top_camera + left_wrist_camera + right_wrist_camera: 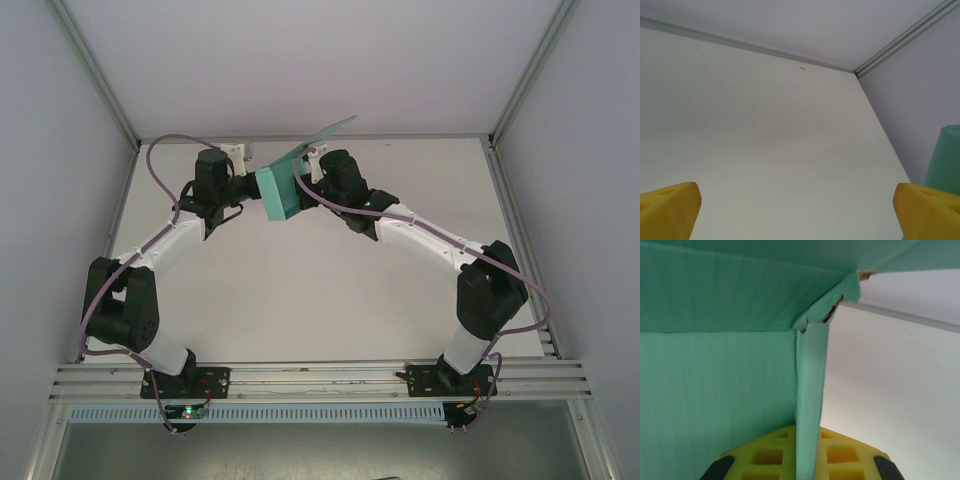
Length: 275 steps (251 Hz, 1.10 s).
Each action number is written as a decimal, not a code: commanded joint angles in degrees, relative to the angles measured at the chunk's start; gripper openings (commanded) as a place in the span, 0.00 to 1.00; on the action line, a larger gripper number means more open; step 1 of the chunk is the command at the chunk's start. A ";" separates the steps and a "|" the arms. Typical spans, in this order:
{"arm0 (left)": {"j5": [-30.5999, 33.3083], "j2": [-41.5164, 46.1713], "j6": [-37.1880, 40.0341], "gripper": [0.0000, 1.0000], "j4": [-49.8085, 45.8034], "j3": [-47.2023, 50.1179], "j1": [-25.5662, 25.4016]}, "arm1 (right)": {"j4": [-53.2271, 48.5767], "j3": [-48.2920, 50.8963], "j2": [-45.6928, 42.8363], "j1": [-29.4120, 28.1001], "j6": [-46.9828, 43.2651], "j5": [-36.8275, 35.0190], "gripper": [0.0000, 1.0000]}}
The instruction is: Assemble paper box
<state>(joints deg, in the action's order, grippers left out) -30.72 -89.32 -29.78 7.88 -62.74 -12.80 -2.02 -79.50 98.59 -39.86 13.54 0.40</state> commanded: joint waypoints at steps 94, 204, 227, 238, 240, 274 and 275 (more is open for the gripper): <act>-20.94 3.80 7.47 1.00 -0.48 -8.46 -11.12 | 4.69 -6.16 13.73 -1.01 11.64 5.70 0.00; 15.51 3.01 6.35 1.00 -17.99 -1.52 -7.56 | 19.73 11.33 -1.40 2.64 10.67 4.88 0.00; 17.99 3.41 5.18 1.00 -17.99 2.63 -6.20 | 19.60 13.81 -4.02 3.53 11.19 5.70 0.00; 19.74 3.92 5.20 1.00 -18.71 3.76 -6.15 | 19.51 14.97 -4.94 3.81 11.70 5.98 0.00; 19.89 4.01 5.24 1.00 -18.85 3.94 -6.11 | 19.47 15.16 -5.08 3.91 11.69 5.98 0.00; 23.24 6.58 5.52 1.00 -20.04 6.67 -5.95 | 17.72 17.72 -6.36 4.69 12.38 5.73 0.00; 23.38 6.64 5.48 1.00 -20.16 6.75 -5.94 | 17.60 17.81 -6.38 4.69 12.43 5.65 0.00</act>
<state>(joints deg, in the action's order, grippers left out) -11.05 -86.78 -23.77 -10.04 -57.58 -18.41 14.04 -63.70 94.65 -36.07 24.34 6.11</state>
